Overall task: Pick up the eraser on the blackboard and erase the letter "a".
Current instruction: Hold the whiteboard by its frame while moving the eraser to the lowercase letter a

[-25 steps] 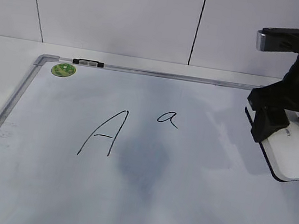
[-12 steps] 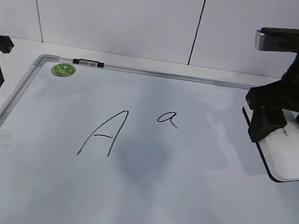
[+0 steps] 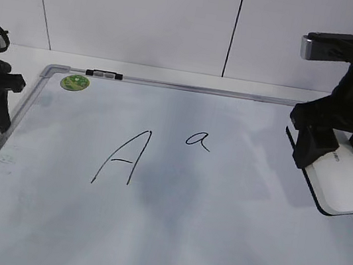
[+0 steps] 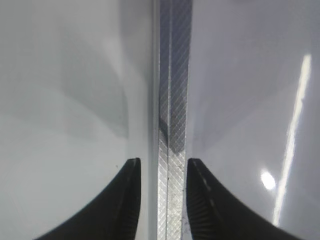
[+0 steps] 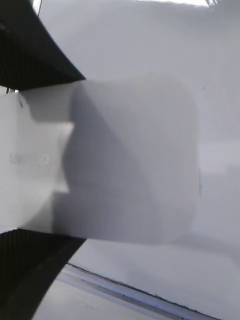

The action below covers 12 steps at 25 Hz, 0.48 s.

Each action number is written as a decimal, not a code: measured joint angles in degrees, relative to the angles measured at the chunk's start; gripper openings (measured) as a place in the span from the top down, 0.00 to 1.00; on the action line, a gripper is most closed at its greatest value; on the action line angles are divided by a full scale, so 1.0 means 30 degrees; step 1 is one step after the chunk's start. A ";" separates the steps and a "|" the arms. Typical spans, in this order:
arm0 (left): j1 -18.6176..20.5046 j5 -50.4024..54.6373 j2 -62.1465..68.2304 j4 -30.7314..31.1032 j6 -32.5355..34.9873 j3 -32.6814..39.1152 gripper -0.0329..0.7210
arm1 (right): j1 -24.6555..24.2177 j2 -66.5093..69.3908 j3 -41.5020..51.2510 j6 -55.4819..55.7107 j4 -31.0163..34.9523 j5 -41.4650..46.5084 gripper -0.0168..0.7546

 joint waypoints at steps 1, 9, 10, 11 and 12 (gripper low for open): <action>0.0000 0.0000 0.0037 0.0000 0.0000 0.0000 0.65 | 0.0000 0.0000 0.0000 0.0000 0.0000 0.0000 0.29; 0.0000 -0.0040 0.0425 0.0000 0.0000 -0.0006 0.65 | 0.0000 0.0000 0.0000 -0.0043 0.0000 0.0000 0.29; 0.0000 -0.0068 0.0471 0.0000 0.0000 -0.0006 0.65 | 0.0000 0.0000 0.0000 -0.0043 0.0000 0.0000 0.29; 0.0000 -0.0068 0.0544 0.0000 0.0000 -0.0006 0.65 | 0.0000 0.0000 0.0000 -0.0052 0.0000 0.0000 0.29; 0.0000 -0.0068 0.0630 0.0000 0.0000 -0.0006 0.65 | 0.0000 0.0000 0.0000 -0.0052 0.0000 0.0000 0.29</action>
